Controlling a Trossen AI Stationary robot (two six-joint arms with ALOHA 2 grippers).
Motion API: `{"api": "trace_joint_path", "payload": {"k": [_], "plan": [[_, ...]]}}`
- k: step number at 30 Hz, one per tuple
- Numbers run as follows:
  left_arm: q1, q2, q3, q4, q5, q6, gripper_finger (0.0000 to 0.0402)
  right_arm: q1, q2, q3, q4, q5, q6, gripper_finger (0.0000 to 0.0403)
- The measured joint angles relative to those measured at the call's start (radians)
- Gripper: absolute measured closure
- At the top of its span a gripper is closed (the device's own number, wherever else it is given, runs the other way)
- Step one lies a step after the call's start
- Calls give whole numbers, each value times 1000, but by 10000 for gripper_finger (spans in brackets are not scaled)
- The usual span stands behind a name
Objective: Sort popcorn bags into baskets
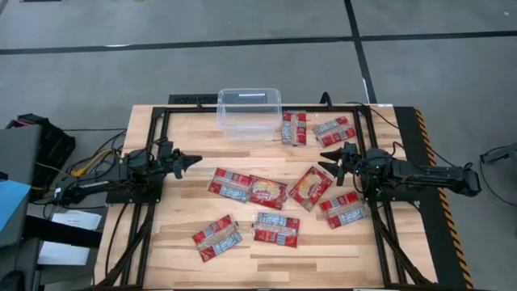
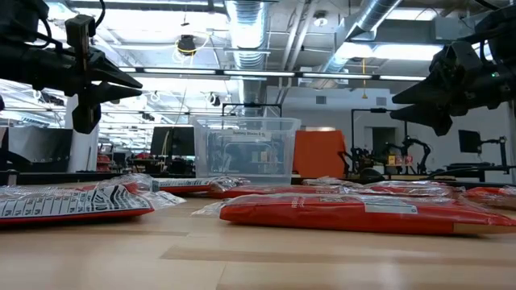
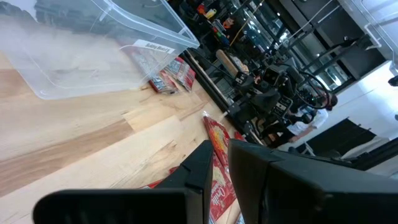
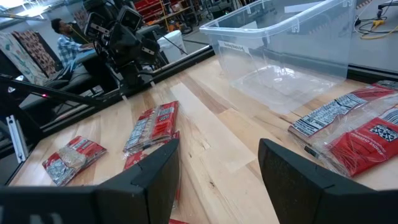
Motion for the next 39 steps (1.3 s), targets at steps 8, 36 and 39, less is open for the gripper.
{"api": "trace_joint_path", "payload": {"k": [8, 36, 39], "plan": [[0, 2, 0, 18, -162, 113, 363, 0, 0, 0, 0, 0, 0, 163], [0, 8, 0, 35, -469, -312, 341, 15, 0, 0, 7, 0, 220, 163], [-1, 8, -1, 52, -452, -295, 312, 19, 0, -2, 21, 7, 387, 163]]}}
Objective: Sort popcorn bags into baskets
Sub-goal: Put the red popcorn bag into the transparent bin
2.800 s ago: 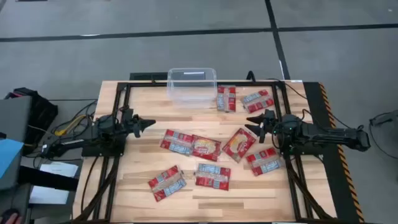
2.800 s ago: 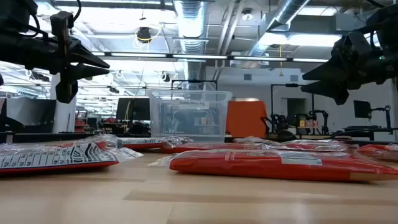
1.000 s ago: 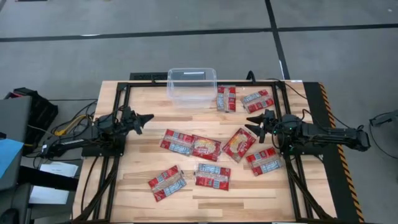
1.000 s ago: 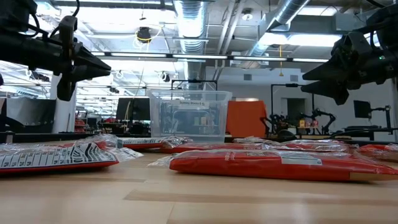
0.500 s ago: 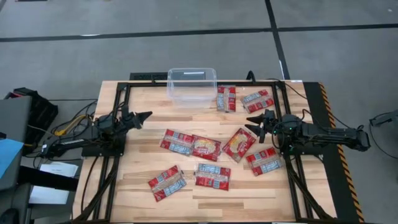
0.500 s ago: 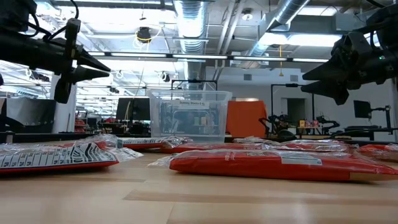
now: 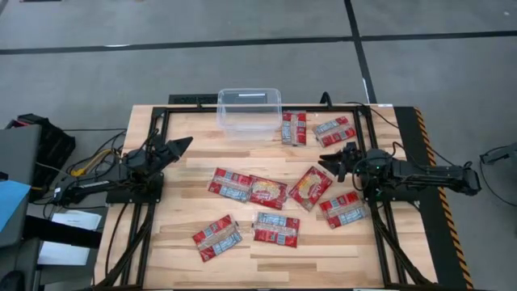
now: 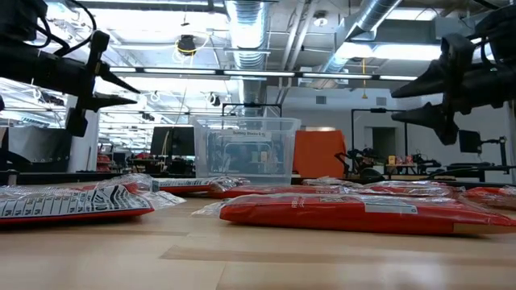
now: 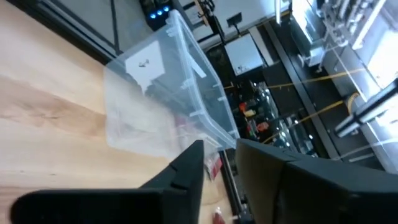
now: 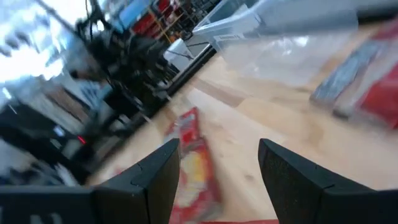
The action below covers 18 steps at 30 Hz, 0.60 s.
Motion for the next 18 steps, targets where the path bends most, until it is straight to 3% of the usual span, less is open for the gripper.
{"api": "trace_joint_path", "payload": {"k": [5, 10, 18], "plan": [[0, 0, 0, 26, 2, 8, 246, -4, 0, 0, 2, 10, 150, 163], [0, 0, 0, 26, -8, 3, 183, -4, 7, 2, -7, 95, 170, 163], [0, 0, 0, 14, -269, 53, 142, -5, 8, 3, -13, 147, 186, 163]]}}
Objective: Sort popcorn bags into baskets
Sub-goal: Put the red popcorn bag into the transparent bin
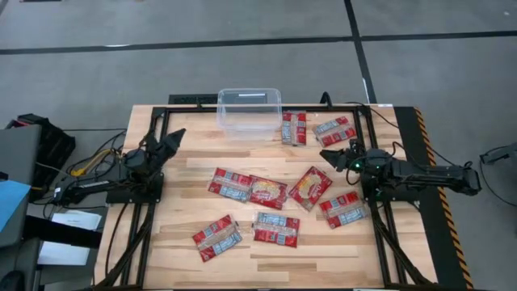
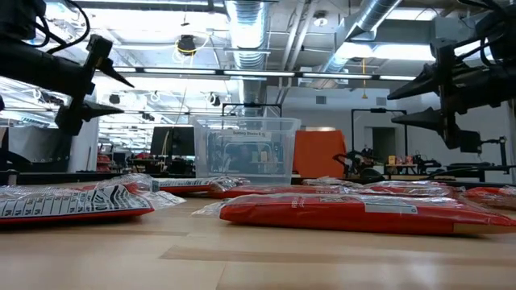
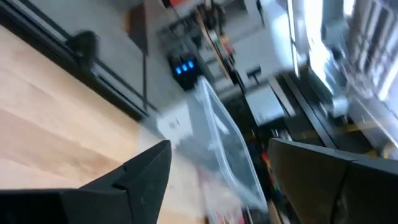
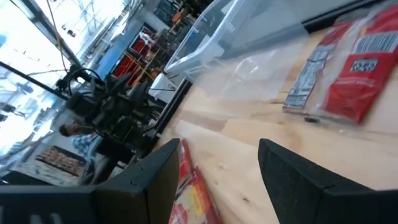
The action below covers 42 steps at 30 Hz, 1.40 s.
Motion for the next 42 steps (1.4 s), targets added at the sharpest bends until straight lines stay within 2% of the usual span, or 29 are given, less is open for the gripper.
{"api": "trace_joint_path", "payload": {"k": [4, 7, 9, 14, 16, 20, 23, 28, 35, 42], "plan": [[0, 0, 0, -18, 3, -7, 140, -18, 1, 37, -3, -67, 9, 163], [0, 0, 0, -35, 41, -27, 140, -45, 22, 169, -50, -94, -103, 163], [-1, 0, 0, -35, 58, -37, 140, -69, 68, 287, -182, -63, -216, 163], [0, 0, 0, -36, 63, -76, 140, -153, 297, 600, -641, 135, -437, 168], [0, 0, 0, -36, 65, -81, 140, -193, 404, 689, -795, 164, -532, 170], [0, 0, 0, -37, 70, -83, 140, -268, 613, 775, -958, 167, -806, 161], [0, 0, 1, -37, 80, -71, 140, -297, 765, 774, -973, 165, -1009, 146], [-1, 0, 1, -37, 95, -41, 140, -317, 985, 759, -889, 189, -1195, 111], [-1, 0, 1, -37, 94, -17, 140, -319, 1208, 759, -724, 210, -1334, 70], [-1, 0, 1, -37, 94, 0, 140, -354, 1321, 739, -660, 164, -1350, 60]]}}
